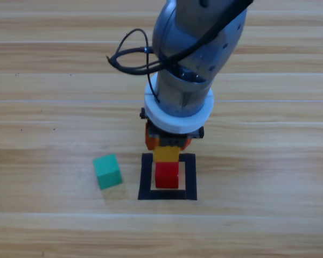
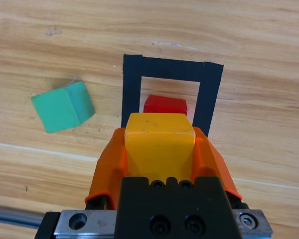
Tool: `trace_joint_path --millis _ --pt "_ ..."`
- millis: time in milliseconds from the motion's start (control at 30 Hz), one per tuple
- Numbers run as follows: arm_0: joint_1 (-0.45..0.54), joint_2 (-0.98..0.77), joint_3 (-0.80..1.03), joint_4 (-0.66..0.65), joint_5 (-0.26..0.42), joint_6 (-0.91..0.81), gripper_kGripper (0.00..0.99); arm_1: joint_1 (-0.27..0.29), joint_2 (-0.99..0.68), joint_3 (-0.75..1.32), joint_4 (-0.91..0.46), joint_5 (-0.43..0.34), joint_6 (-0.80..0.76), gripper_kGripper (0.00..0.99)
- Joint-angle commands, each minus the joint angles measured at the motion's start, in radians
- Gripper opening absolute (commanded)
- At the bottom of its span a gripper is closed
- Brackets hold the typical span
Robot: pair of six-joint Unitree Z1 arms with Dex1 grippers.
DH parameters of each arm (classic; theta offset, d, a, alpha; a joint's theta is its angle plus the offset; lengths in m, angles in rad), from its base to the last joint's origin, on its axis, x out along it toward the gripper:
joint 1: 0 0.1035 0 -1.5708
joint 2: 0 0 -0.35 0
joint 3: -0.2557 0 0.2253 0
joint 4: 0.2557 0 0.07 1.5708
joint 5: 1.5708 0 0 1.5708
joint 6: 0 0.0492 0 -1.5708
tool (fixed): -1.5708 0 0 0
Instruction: Stack the blocks in the rectangular block: red at the bottom, yellow in the middle, green on top
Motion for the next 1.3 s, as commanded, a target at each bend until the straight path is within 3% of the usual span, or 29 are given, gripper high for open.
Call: trace_joint_path --millis 33,867,900,933,967,1000,1033,1067,1300 --pt "0.012 -0.024 0.024 -0.021 -0.012 0.014 0.990 0.028 0.096 -0.005 0.017 0.010 0.013 0.000" --pt "0.012 -0.022 0.038 -0.031 -0.013 0.014 0.990 0.028 0.116 -0.005 0.017 0.014 0.027 0.008" --pt "0.012 -0.022 0.038 -0.031 -0.013 0.014 0.990 0.028 0.119 -0.007 0.017 0.016 0.027 0.115" --pt "0.012 -0.022 0.038 -0.031 -0.013 0.014 0.990 0.028 0.125 -0.015 0.017 0.020 0.025 0.327" --pt "0.012 -0.022 0.038 -0.031 -0.013 0.014 0.990 0.028 0.130 -0.019 0.017 0.020 0.025 0.371" --pt "0.012 -0.022 0.038 -0.031 -0.013 0.014 0.990 0.028 0.133 -0.024 0.017 0.019 0.021 0.598" --pt "0.012 -0.022 0.038 -0.031 -0.013 0.014 0.990 0.028 0.134 -0.028 0.017 0.019 0.018 0.919" --pt "0.012 -0.022 0.038 -0.031 -0.013 0.014 0.990 0.028 0.136 -0.035 0.017 0.019 0.016 0.990" --pt "0.012 -0.022 0.038 -0.031 -0.013 0.014 0.990 0.028 0.108 -0.053 0.017 0.011 0.004 0.990"
